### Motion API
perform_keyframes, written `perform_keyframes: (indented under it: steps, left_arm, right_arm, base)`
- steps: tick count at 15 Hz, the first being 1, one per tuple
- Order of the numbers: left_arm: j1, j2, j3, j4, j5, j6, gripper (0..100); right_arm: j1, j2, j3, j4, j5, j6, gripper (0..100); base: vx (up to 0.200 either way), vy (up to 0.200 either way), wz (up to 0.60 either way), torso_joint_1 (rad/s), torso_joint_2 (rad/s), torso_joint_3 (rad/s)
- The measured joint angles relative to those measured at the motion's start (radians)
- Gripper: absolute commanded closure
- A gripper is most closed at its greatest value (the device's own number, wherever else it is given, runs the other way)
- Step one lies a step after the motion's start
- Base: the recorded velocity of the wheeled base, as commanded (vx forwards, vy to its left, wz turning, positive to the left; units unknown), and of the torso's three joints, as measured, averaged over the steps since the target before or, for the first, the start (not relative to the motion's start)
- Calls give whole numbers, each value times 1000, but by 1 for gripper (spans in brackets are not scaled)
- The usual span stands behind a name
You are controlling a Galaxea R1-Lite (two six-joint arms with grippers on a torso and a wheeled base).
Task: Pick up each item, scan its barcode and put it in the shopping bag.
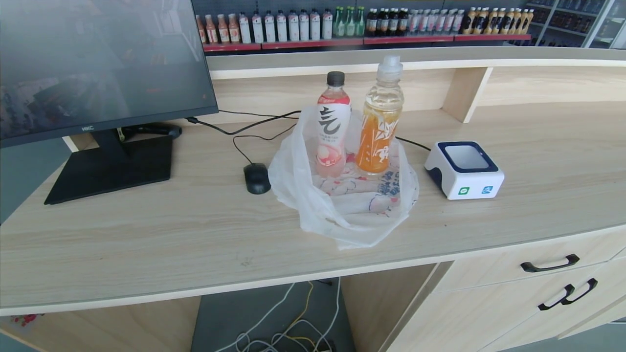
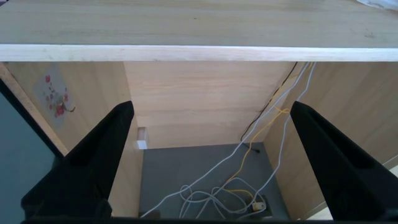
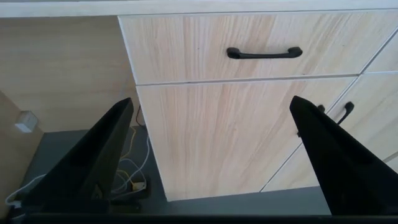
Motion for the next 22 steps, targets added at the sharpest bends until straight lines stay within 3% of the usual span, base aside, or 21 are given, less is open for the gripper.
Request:
perform_keyframes:
  steps: [6,22]
  left_arm:
    - [0,0,0,0,0,2,0]
    - [0,0,0,0,0,4,0]
  right_arm:
    - [0,0,0,0,0,-2,0]
    - [1,1,0,1,0,-2,0]
  base:
    - [0,0,0,0,0,0]
    - [0,-200,37,6,2,2]
